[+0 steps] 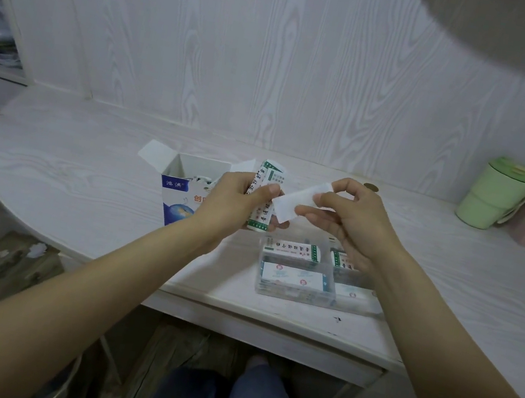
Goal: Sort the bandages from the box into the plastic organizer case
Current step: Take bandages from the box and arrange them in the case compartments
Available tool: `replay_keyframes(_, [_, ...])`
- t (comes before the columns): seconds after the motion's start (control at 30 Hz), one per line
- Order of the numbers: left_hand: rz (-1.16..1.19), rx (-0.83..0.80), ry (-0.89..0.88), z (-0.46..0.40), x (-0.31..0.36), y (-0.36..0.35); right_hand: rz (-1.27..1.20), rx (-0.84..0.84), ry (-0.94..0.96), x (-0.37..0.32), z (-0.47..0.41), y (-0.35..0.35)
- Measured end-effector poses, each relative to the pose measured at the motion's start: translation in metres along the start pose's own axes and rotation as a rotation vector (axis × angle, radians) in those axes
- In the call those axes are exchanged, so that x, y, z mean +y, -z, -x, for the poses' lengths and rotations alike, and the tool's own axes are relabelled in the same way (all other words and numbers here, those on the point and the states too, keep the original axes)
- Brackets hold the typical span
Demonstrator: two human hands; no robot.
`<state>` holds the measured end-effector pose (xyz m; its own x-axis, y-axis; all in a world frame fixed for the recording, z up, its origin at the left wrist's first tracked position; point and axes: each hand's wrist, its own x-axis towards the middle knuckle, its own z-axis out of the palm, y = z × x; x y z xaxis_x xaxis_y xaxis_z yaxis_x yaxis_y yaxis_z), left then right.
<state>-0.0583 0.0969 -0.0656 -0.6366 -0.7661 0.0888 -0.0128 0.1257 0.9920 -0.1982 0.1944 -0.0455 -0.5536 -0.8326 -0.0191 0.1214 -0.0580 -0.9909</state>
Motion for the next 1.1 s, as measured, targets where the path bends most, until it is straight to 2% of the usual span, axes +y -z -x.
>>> replay_keyframes(0.07, [0.006, 0.000, -0.019, 0.001, 0.001, 0.001, -0.007, -0.038, 0.006, 0.000, -0.004, 0.003])
replay_keyframes(0.17, [-0.108, 0.025, -0.089, -0.001, -0.003, 0.002, 0.008, -0.085, -0.049, -0.002, -0.008, 0.007])
replay_keyframes(0.3, [-0.218, 0.035, -0.132, -0.004, -0.008, 0.002, 0.282, -0.047, 0.009, 0.002, -0.014, 0.010])
replay_keyframes(0.43, [-0.394, -0.009, -0.175, -0.006, -0.012, 0.003, 0.445, -0.031, 0.074, 0.005, -0.022, 0.014])
replay_keyframes(0.63, [-0.654, -0.027, -0.226, -0.013, -0.019, 0.006, 0.801, 0.113, 0.151, 0.017, -0.034, 0.006])
replay_keyframes(0.73, [-0.675, -0.043, -0.218, -0.014, -0.021, 0.008, 0.970, 0.072, 0.154, 0.024, -0.038, -0.003])
replay_keyframes(1.1, [-0.742, -0.079, -0.226, -0.018, -0.028, 0.009, 1.240, -0.070, 0.086, 0.039, -0.050, -0.014])
